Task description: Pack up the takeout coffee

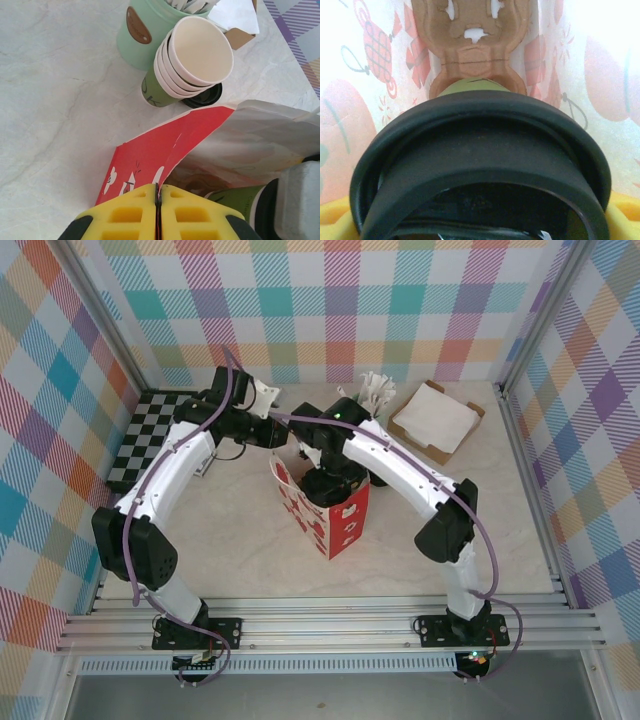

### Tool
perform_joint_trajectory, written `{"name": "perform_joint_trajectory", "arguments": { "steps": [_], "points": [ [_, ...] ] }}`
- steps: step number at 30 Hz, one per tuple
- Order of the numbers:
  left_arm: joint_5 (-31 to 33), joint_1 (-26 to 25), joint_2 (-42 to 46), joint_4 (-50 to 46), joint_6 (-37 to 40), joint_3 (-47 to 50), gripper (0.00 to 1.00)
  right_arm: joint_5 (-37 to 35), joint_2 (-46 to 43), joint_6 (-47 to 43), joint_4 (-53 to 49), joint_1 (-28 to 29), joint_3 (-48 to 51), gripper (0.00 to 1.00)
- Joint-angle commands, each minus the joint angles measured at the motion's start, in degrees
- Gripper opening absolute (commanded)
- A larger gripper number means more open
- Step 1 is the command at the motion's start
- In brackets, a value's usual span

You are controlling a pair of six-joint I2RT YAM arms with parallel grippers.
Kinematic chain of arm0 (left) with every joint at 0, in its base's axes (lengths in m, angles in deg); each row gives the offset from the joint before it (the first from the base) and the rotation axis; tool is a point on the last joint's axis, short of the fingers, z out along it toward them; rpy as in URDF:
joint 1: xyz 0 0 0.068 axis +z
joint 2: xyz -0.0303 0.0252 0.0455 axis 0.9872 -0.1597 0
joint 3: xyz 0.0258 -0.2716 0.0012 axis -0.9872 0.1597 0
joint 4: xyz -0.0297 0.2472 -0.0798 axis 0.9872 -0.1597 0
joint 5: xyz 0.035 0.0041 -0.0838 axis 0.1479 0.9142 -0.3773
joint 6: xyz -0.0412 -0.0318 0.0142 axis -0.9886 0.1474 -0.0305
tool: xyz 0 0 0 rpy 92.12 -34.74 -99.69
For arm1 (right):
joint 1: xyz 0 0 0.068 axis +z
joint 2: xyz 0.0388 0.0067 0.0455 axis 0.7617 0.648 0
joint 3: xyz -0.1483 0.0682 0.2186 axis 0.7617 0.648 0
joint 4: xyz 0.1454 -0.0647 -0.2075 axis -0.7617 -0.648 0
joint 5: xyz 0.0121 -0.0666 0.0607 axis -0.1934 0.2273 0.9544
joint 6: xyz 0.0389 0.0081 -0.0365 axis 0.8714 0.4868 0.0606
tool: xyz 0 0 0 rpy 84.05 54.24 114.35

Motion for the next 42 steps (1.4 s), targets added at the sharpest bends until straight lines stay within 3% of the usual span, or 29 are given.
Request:
{"name": "perform_joint_trajectory", "arguments": {
  "steps": [1, 14, 26, 42],
  "points": [
    [-1.15, 0.93, -1.4, -1.02, -2.77, -1.92, 0.1, -0.72, 1.19, -1.84, -2.57, 0.32, -1.14, 0.6],
    [-3.49, 0.93, -1.13, 1.32, -3.55, 0.4, 0.11, 1.01, 3.6, -0.31, -3.78, 0.41, -4.87, 0.6],
    [-3.94, 1.02, 2.94, 3.18, -4.49, 4.14, 0.12, -1.95, -0.77, -1.27, 1.48, 0.42, 3.58, 0.59],
    [-3.8, 1.06, 2.72, 3.61, -4.64, 4.87, 0.13, -0.37, -0.2, -1.34, 3.09, 0.41, 5.33, 0.59]
  ]
}}
